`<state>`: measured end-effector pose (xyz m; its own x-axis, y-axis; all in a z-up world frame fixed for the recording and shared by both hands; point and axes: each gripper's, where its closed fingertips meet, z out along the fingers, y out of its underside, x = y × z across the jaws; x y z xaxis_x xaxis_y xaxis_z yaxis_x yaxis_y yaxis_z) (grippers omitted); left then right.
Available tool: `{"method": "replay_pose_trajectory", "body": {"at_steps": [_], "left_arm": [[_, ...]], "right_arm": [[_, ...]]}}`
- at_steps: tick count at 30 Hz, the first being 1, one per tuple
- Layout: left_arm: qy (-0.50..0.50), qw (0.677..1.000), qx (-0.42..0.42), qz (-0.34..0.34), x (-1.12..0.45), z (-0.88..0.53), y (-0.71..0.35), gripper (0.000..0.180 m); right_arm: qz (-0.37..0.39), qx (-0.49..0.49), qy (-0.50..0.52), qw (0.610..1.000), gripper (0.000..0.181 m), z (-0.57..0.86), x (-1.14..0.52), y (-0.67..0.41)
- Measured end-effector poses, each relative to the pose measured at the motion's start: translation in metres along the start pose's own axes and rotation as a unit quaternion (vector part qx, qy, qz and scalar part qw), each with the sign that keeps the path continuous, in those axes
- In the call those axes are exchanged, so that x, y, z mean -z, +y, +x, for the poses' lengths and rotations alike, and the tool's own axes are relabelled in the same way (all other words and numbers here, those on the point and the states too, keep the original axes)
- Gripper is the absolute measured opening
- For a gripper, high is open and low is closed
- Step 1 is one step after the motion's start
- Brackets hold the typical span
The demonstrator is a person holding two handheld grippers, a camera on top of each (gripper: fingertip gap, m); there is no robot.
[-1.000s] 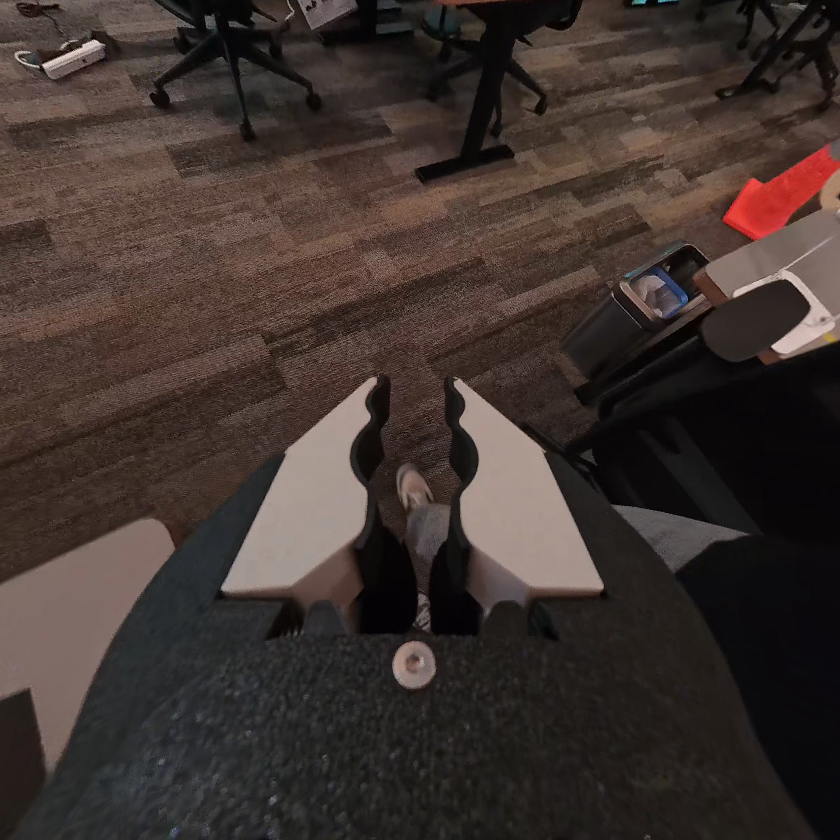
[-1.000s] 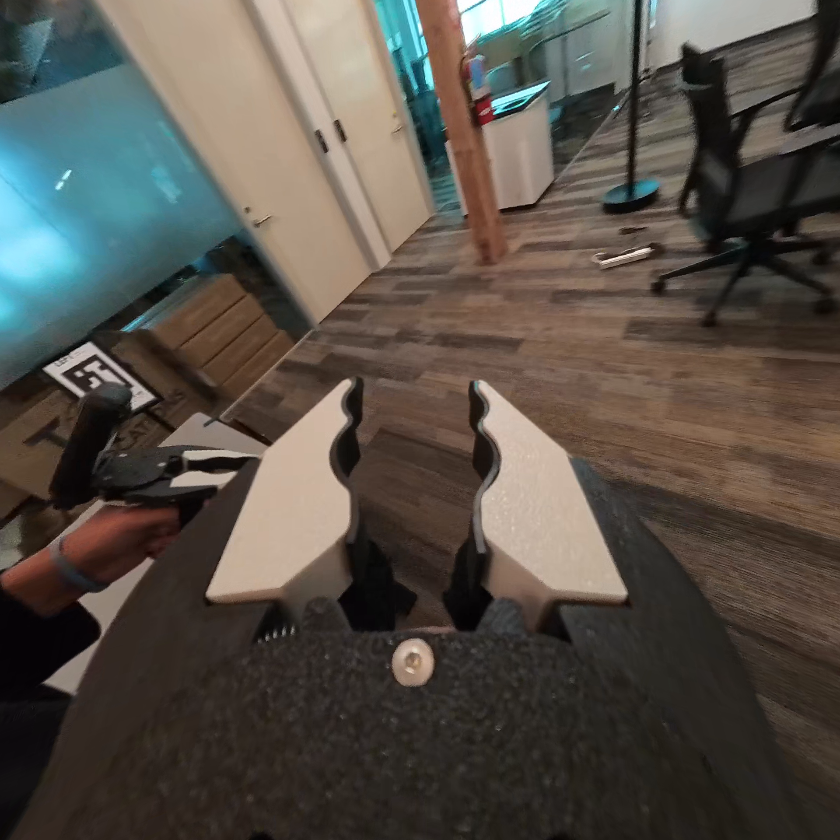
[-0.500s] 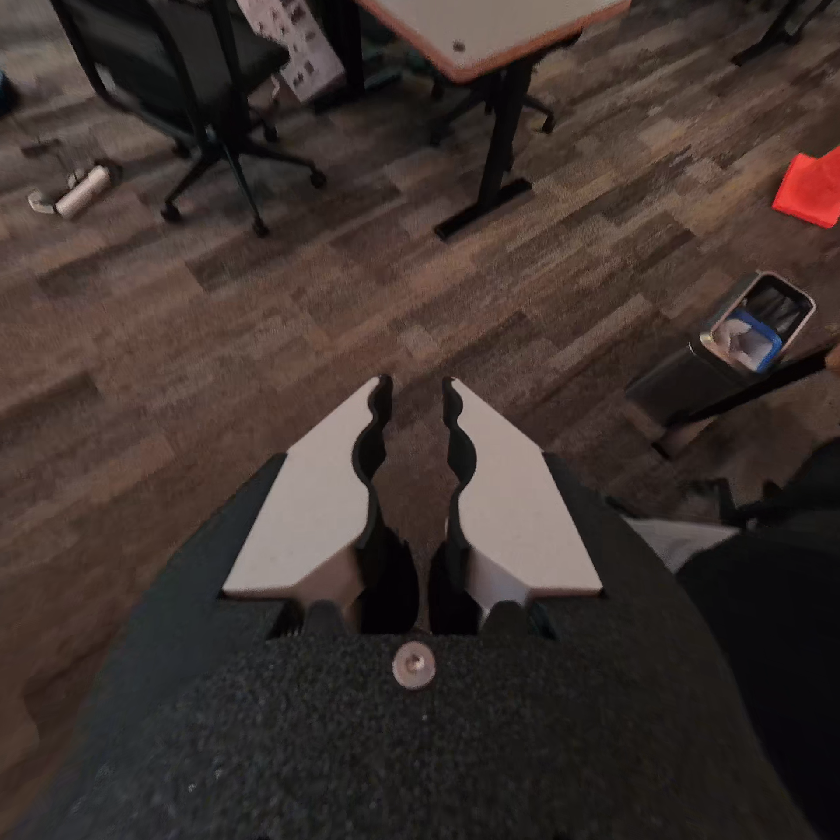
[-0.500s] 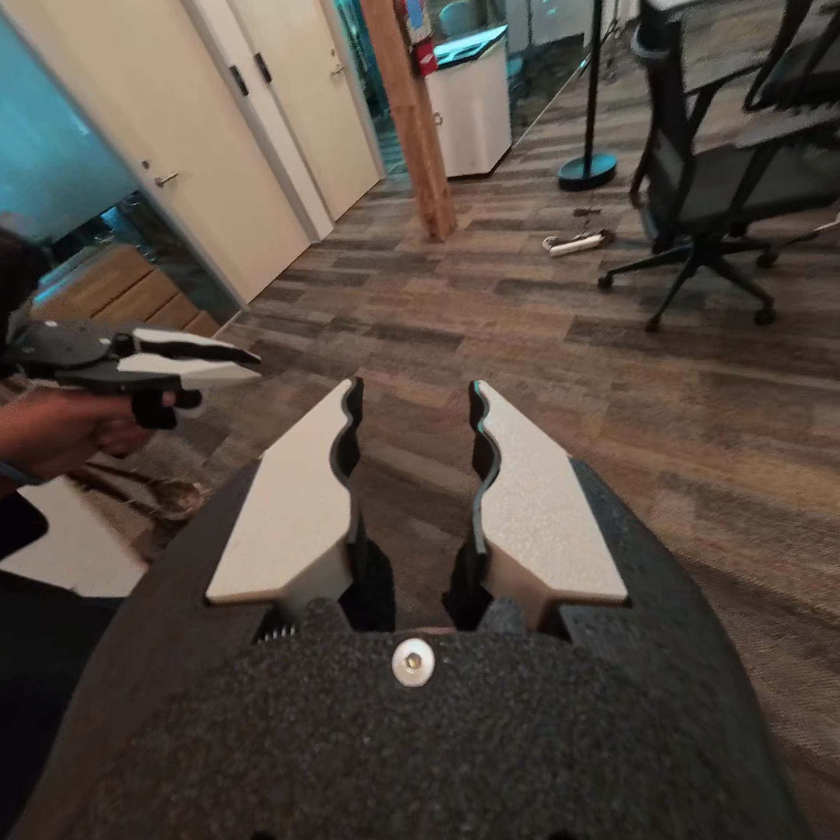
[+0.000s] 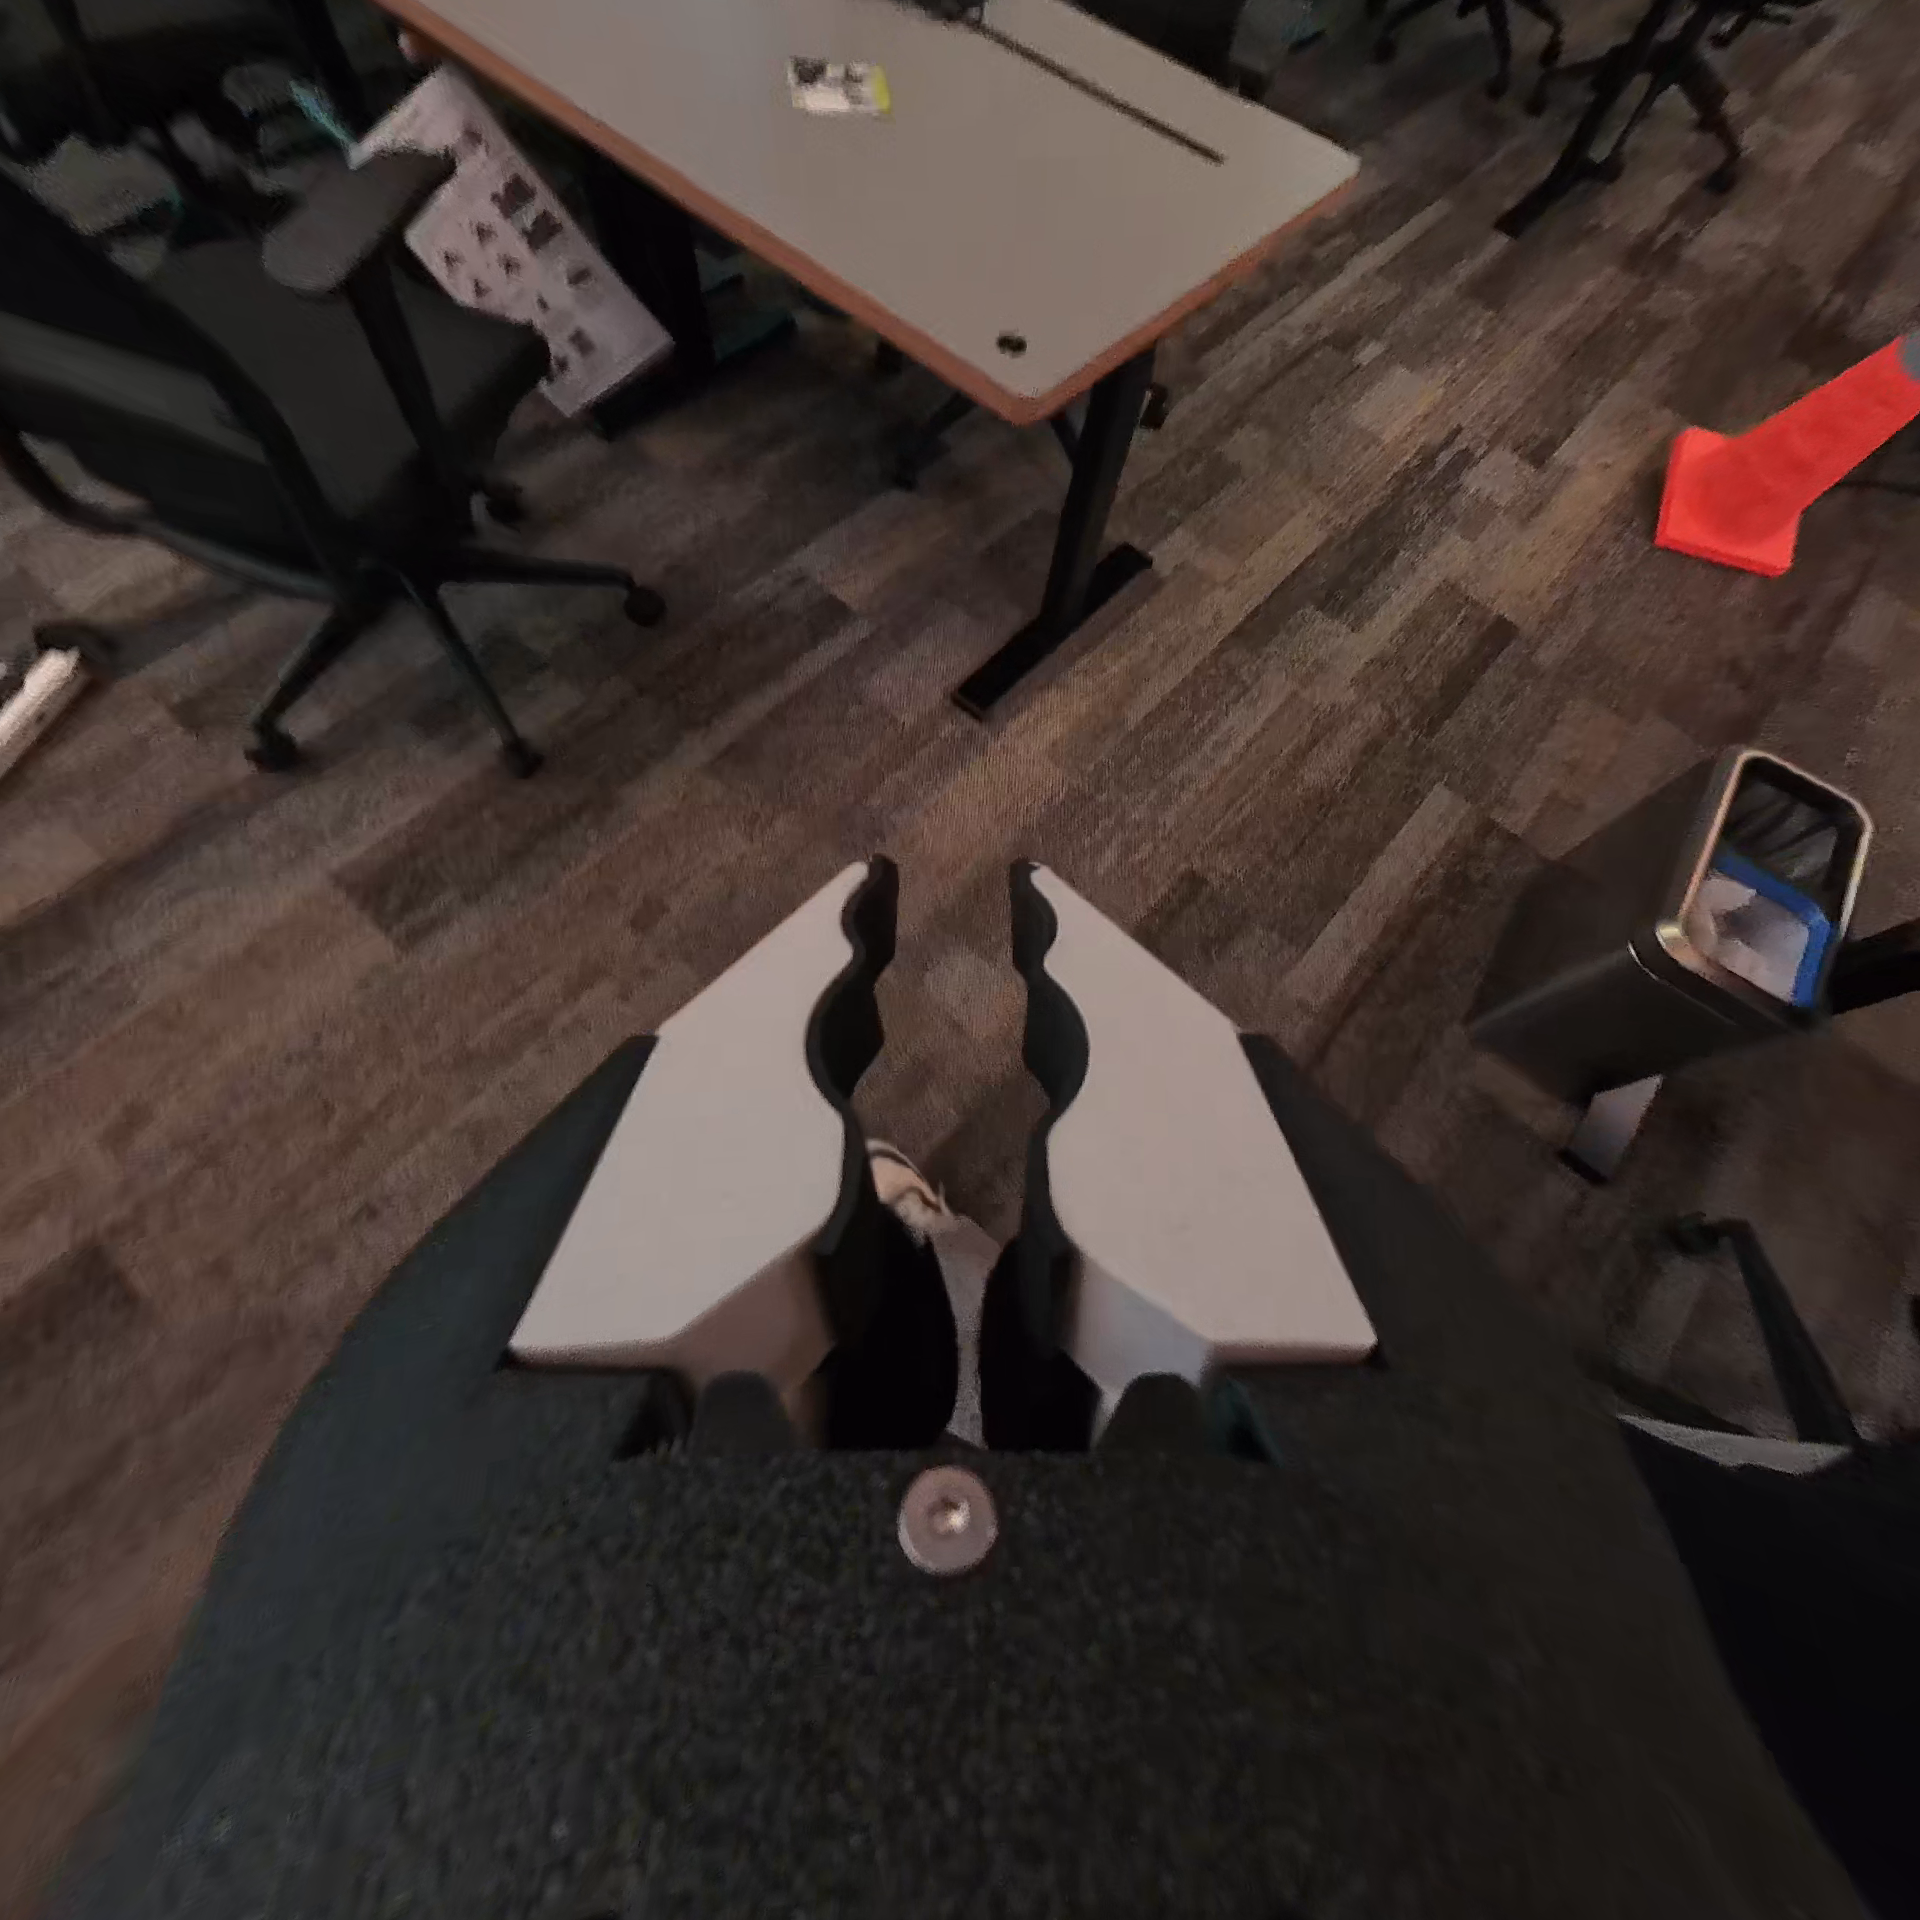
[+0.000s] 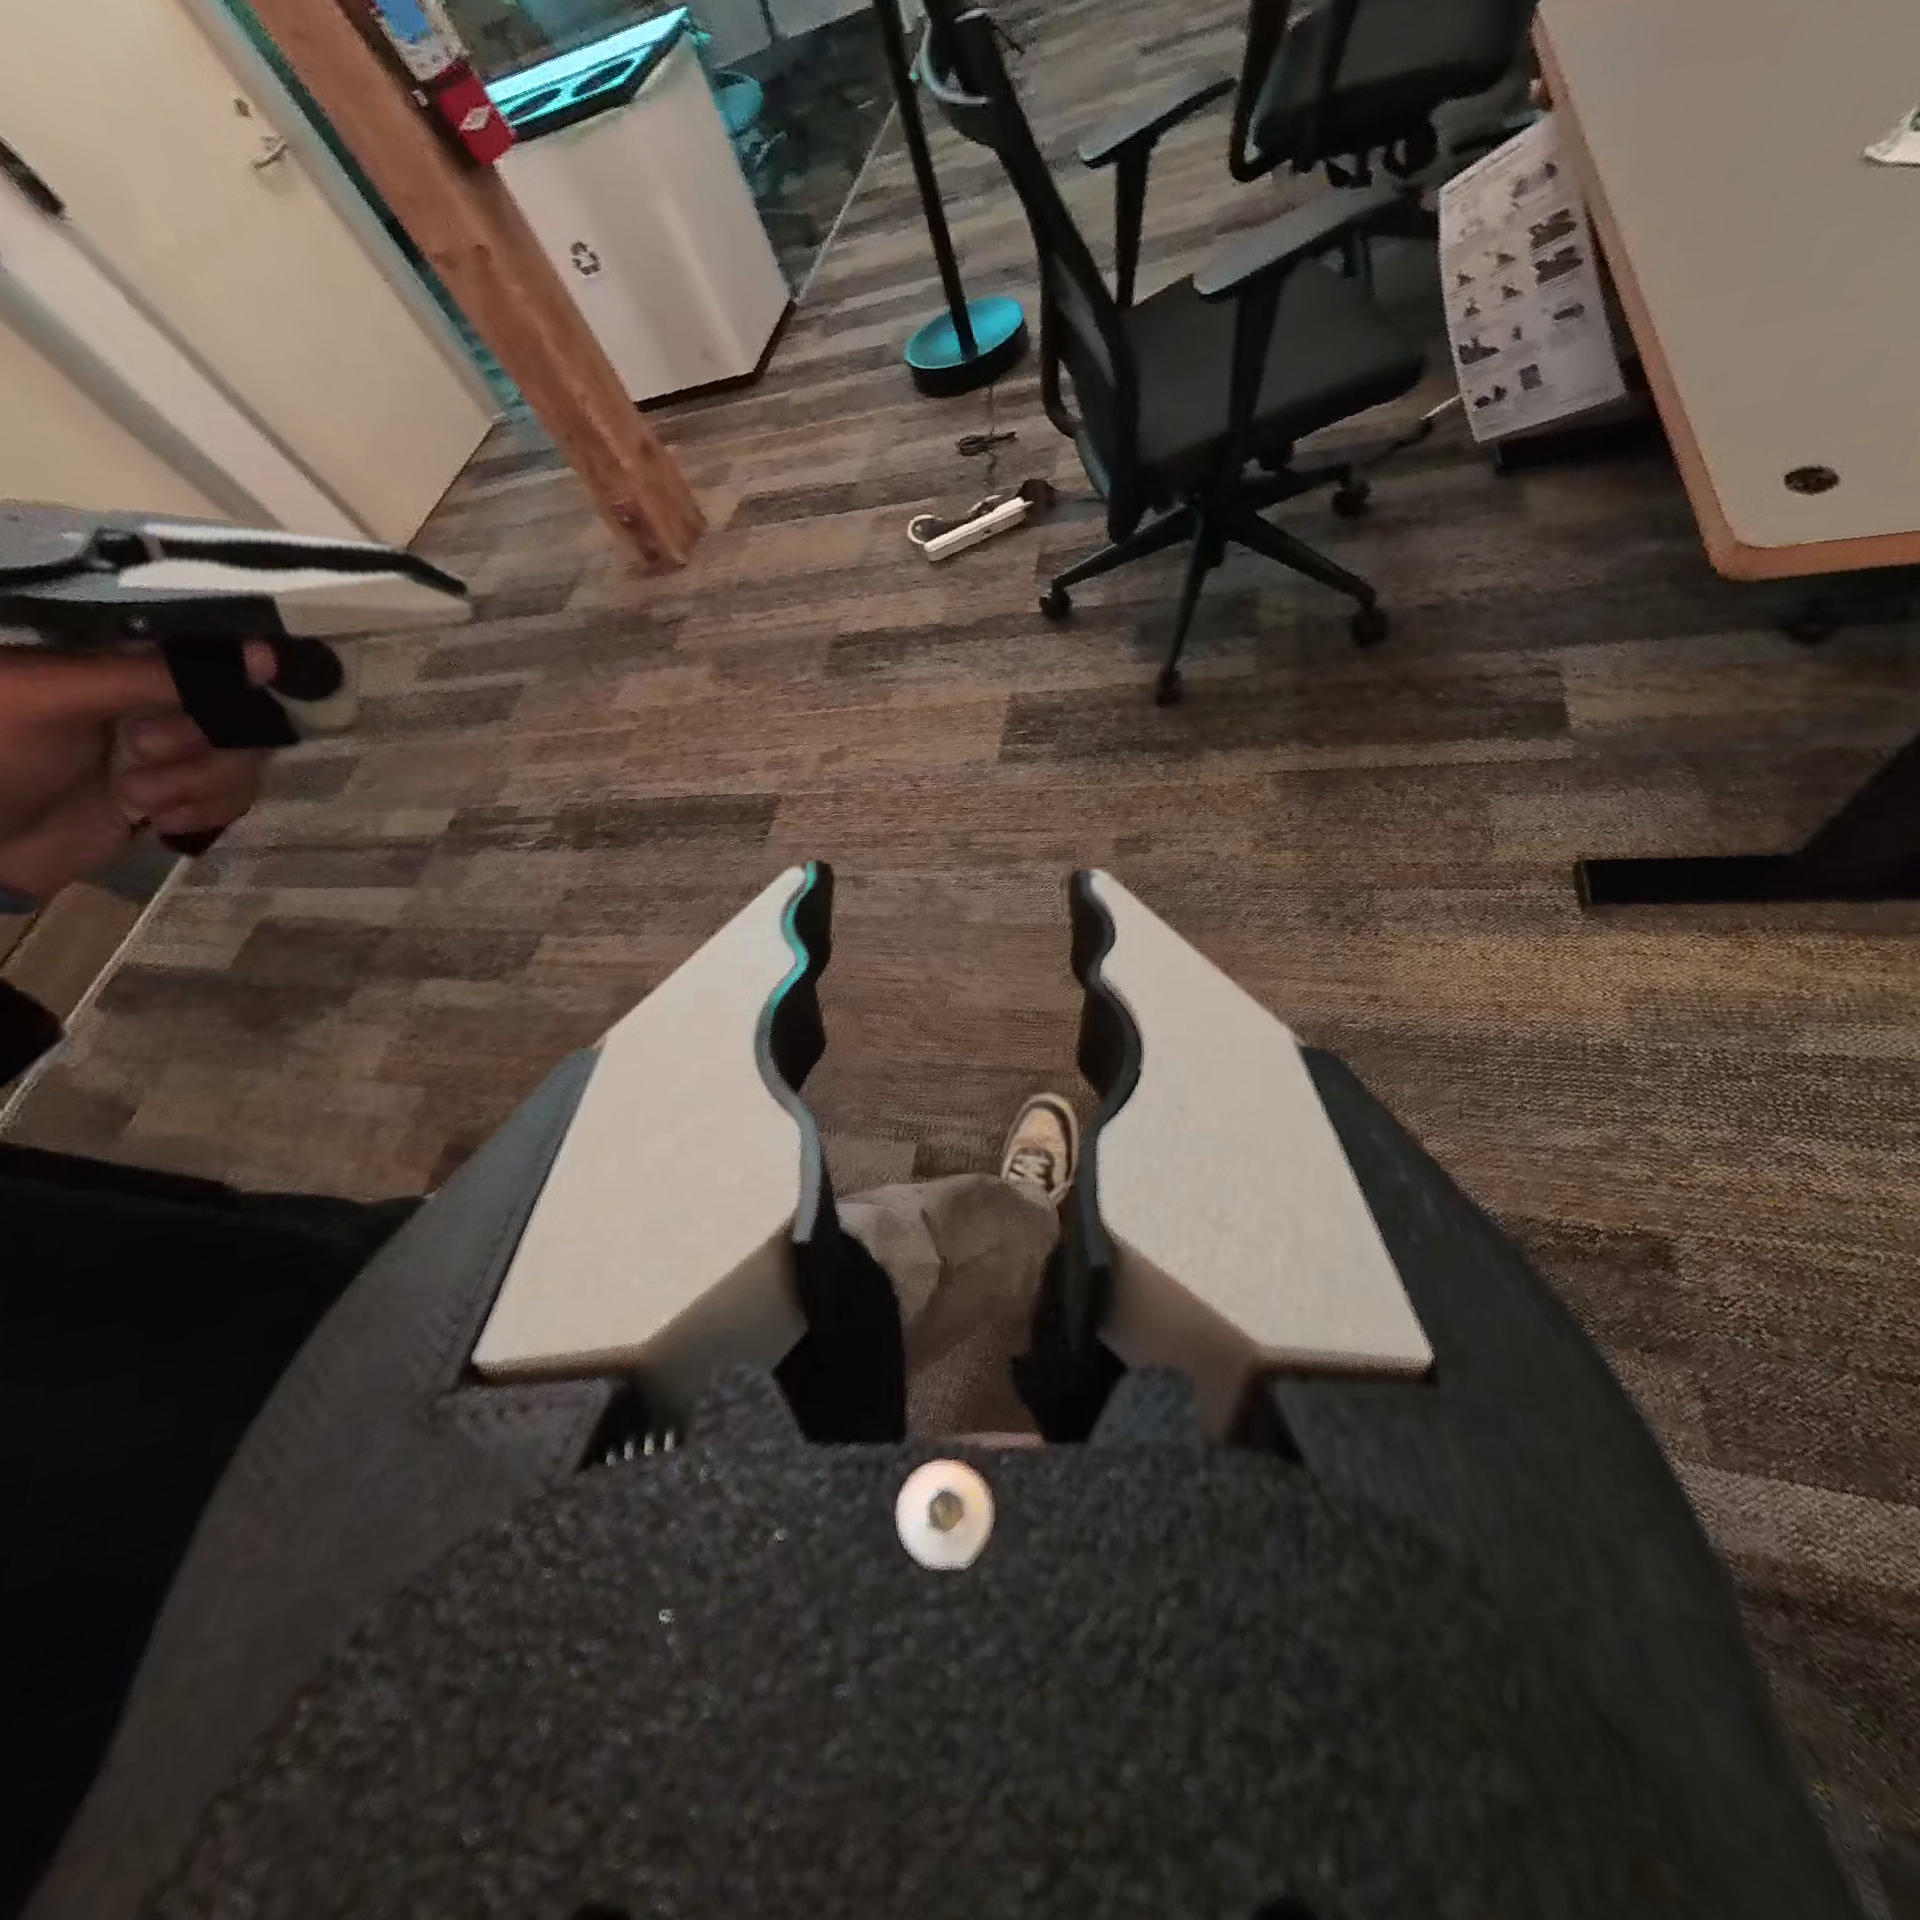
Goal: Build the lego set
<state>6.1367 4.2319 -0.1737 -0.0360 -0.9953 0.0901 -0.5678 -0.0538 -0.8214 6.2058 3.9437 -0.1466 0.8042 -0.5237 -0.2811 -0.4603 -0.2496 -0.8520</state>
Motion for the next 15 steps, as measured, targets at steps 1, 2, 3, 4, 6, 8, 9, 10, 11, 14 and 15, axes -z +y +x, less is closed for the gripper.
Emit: {"method": "replay_pose_trajectory", "body": {"at_steps": [1, 2, 3, 4, 6, 8, 9, 10, 11, 14, 15], "left_arm": [[0.005, 1.000, -0.009, 0.010, -0.017, -0.015, -0.017, 0.020], [0.007, 1.000, -0.019, 0.020, -0.034, -0.030, -0.032, 0.019], [0.006, 0.999, -0.026, 0.026, -0.051, -0.047, -0.047, 0.019], [0.003, 0.999, -0.028, 0.024, -0.067, -0.065, -0.059, 0.020], [0.005, 1.000, -0.018, 0.014, -0.091, -0.098, -0.084, 0.020], [0.011, 0.999, -0.008, 0.031, -0.105, -0.129, -0.115, 0.021], [0.012, 0.999, -0.007, 0.037, -0.113, -0.147, -0.127, 0.020], [0.008, 0.999, -0.010, 0.036, -0.122, -0.166, -0.135, 0.020], [0.000, 0.999, -0.014, 0.030, -0.128, -0.186, -0.139, 0.020], [-0.036, 0.999, -0.003, 0.010, -0.145, -0.250, -0.146, 0.020], [-0.045, 0.999, 0.008, 0.011, -0.149, -0.271, -0.149, 0.020]], "right_arm": [[0.002, -0.002, 0.002, 1.000, 0.045, 0.007, -0.019, -0.009], [0.005, 0.000, 0.003, 1.000, 0.046, 0.013, -0.039, -0.020], [0.006, 0.005, 0.004, 1.000, 0.046, 0.019, -0.060, -0.032], [0.002, 0.010, 0.007, 1.000, 0.046, 0.025, -0.081, -0.046], [0.001, 0.014, 0.015, 1.000, 0.045, 0.035, -0.125, -0.085], [0.019, 0.010, -0.007, 1.000, 0.045, 0.036, -0.171, -0.132], [0.032, 0.009, -0.025, 0.999, 0.044, 0.034, -0.194, -0.155], [0.040, 0.011, -0.044, 0.998, 0.044, 0.033, -0.218, -0.176], [0.039, 0.014, -0.061, 0.997, 0.044, 0.033, -0.243, -0.192], [0.053, 0.007, -0.137, 0.989, 0.045, 0.020, -0.308, -0.241], [0.075, -0.012, -0.168, 0.983, 0.045, 0.016, -0.327, -0.260]]}}
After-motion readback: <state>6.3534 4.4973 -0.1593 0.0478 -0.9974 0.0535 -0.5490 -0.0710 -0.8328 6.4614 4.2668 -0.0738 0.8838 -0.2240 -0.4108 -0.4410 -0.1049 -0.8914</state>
